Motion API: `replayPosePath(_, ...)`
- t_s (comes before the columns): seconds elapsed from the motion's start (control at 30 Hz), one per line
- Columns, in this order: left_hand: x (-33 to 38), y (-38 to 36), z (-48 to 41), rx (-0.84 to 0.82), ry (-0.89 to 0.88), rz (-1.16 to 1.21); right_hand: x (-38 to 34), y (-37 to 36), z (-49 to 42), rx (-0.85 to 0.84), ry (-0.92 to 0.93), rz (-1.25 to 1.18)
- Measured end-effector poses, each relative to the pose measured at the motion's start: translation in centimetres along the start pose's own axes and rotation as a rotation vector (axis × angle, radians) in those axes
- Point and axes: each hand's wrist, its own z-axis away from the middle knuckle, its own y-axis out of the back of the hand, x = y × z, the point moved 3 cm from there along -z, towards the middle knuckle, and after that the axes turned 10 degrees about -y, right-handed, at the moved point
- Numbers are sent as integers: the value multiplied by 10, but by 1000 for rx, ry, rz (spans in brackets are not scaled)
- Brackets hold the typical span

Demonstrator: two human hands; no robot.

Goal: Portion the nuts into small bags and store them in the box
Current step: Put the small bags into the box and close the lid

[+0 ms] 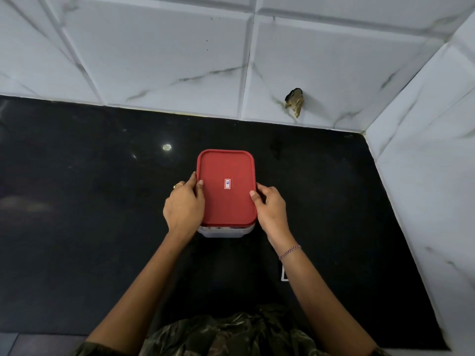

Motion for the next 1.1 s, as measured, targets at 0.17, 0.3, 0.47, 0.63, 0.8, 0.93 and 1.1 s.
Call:
replayPosePath(0.17, -5, -4, 9, -17, 11, 49, 9, 2, 5, -91, -24, -79)
replayPosePath(0.3, -7, -8, 14, -24, 10, 64, 14, 1, 9, -74, 12, -62)
replayPosePath(0.47, -8, -9, 11, -35, -10, 15, 10, 2, 7, -37, 37, -8)
replayPosePath(0.63, 7, 0, -23, 17, -85, -22, -23, 6, -26, 157, 165, 139)
replayPosePath(0.8, 36, -9, -83, -103, -144, -166, -64, -17, -80, 147, 196, 523)
replayPosePath(0.93, 34, -19, -103, -146, -136, -220, -71, -25, -97, 152, 177, 679)
replayPosePath(1.1, 26, -26, -109, -125, -147, -113, -69, -31, -109, 105, 204, 647)
